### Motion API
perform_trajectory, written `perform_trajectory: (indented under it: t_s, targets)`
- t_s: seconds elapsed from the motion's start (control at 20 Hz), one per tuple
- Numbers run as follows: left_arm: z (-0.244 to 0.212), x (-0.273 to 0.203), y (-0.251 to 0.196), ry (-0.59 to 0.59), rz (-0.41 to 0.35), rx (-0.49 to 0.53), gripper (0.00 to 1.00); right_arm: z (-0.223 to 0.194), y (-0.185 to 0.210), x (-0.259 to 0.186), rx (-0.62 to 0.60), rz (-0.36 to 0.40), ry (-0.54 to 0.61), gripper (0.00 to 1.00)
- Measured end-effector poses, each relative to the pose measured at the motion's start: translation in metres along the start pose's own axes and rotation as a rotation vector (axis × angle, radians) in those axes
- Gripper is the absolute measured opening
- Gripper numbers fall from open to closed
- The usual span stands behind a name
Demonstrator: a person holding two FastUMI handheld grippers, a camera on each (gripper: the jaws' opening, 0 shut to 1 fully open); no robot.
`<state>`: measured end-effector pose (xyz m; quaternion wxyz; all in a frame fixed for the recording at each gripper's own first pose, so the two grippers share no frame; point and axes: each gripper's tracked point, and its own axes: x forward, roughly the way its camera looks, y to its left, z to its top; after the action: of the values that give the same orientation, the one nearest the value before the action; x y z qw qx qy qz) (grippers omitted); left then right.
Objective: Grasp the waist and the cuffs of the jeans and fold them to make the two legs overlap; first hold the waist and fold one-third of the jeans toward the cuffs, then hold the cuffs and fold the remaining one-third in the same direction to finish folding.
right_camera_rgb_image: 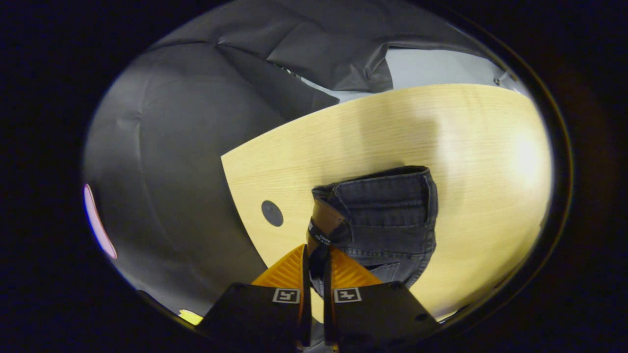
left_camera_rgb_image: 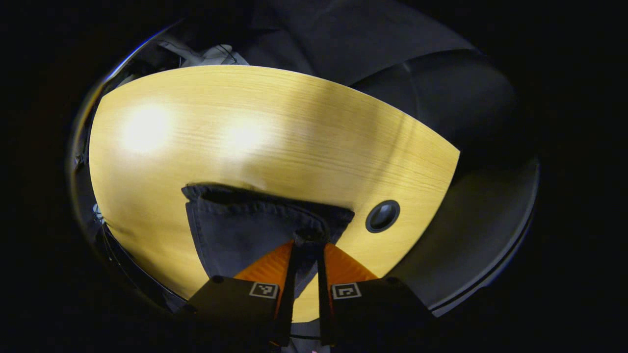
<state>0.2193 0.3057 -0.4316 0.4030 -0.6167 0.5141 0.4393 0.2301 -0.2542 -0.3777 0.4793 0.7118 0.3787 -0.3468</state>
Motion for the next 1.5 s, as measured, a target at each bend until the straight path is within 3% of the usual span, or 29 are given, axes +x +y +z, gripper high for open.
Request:
perform_trajectory:
  t_s: [0.05,0.1,0.15,0.2,0.3,0.4,0.5,0.55,0.6,0.65,0.75,1.05,1.1,1.15,1.2,1.3,1.35,1.5]
  targets:
    - [-0.002,0.003,0.004,0.000,0.025,0.003,0.15,0.003,0.002,0.005,0.010,0.009,-0.010,0.16]
    - [-0.002,0.002,0.009,0.004,0.057,0.013,0.31,0.005,0.008,0.008,0.030,0.035,-0.019,0.19]
    - [-0.003,-0.001,0.011,0.008,0.078,0.030,0.34,0.005,0.015,0.010,0.039,0.056,-0.022,0.29]
    - [-0.003,-0.005,0.008,0.007,0.079,0.049,0.49,0.006,0.022,0.009,0.032,0.087,-0.029,0.24]
    - [0.003,-0.009,0.002,-0.014,0.056,0.098,0.54,0.006,0.038,0.001,-0.018,0.137,-0.047,0.60]
    - [0.008,-0.030,-0.009,-0.065,0.032,0.193,0.80,0.003,0.033,-0.006,-0.135,0.116,-0.089,0.92]
    - [-0.001,-0.055,-0.021,-0.091,-0.012,0.293,0.94,-0.003,0.033,-0.020,-0.275,0.108,-0.115,0.94]
    - [-0.011,-0.068,-0.027,-0.096,-0.053,0.338,0.82,-0.005,0.036,-0.030,-0.357,0.112,-0.143,0.94]
    - [-0.023,-0.082,-0.036,-0.100,-0.101,0.394,0.82,-0.007,0.035,-0.040,-0.454,0.117,-0.180,0.87]
    - [-0.032,-0.101,-0.046,-0.126,-0.154,0.479,0.82,-0.010,0.037,-0.054,-0.564,0.124,-0.225,0.95]
    - [-0.050,-0.144,-0.055,-0.217,-0.243,0.665,0.82,-0.021,0.043,-0.085,-0.792,0.159,-0.313,0.95]
    - [-0.135,-0.293,-0.072,-0.577,-0.581,1.205,0.84,-0.105,0.064,-0.193,-1.392,0.368,-0.589,0.94]
    - [-0.150,-0.310,-0.070,-0.623,-0.621,1.274,0.94,-0.120,0.063,-0.202,-1.463,0.408,-0.626,0.94]
    - [-0.162,-0.318,-0.059,-0.666,-0.656,1.340,0.96,-0.133,0.059,-0.210,-1.522,0.441,-0.656,0.87]
    - [-0.178,-0.322,-0.046,-0.709,-0.687,1.411,0.96,-0.142,0.053,-0.216,-1.569,0.453,-0.679,0.94]
    - [-0.210,-0.316,-0.014,-0.776,-0.739,1.500,0.96,-0.148,0.038,-0.217,-1.598,0.442,-0.690,0.92]
    - [-0.223,-0.311,0.005,-0.797,-0.755,1.542,0.97,-0.147,0.031,-0.217,-1.594,0.444,-0.695,0.98]
    - [-0.252,-0.280,0.066,-0.866,-0.771,1.629,0.98,-0.143,0.004,-0.205,-1.627,0.394,-0.700,0.98]
